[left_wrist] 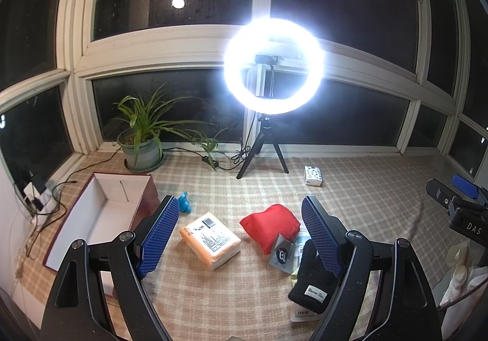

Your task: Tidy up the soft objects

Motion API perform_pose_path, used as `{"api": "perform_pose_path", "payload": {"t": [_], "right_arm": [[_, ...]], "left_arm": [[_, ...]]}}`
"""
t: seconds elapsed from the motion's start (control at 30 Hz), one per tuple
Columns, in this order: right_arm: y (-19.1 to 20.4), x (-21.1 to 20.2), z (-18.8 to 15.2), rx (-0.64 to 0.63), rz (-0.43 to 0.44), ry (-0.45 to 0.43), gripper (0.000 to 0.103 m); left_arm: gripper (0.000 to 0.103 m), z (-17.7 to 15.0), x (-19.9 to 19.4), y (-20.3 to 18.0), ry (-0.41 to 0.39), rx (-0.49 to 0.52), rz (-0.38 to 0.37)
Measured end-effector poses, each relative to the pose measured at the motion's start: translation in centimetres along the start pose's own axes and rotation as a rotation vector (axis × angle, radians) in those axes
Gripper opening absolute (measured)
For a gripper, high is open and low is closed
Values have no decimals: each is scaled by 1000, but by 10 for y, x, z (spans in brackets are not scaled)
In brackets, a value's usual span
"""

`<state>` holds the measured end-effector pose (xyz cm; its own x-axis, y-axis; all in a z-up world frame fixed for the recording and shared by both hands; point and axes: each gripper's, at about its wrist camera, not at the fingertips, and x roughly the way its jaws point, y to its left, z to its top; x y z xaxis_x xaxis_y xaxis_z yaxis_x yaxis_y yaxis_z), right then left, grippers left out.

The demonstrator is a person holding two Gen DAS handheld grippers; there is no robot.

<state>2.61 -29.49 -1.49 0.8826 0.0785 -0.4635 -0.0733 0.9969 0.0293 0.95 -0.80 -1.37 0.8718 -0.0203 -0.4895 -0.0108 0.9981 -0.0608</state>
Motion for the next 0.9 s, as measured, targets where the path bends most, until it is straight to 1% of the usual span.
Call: {"api": "perform_pose_path", "payload": {"t": [0.2,0.37,0.73,0.9], "right_arm": [[-11,11,-6,30,22,36,103],[-20,21,-12,65,62,77,103],[-34,45,-29,111,187,164,103],[-36,59,-31,116,241,202,103]], "left_arm": [[83,-4,7,2,33,-11,-17],[83,-12,17,6,65,-24,-38],[83,-32,36,14,141,-54,-53],[83,-44,42,23,176,-77,-36]]}}
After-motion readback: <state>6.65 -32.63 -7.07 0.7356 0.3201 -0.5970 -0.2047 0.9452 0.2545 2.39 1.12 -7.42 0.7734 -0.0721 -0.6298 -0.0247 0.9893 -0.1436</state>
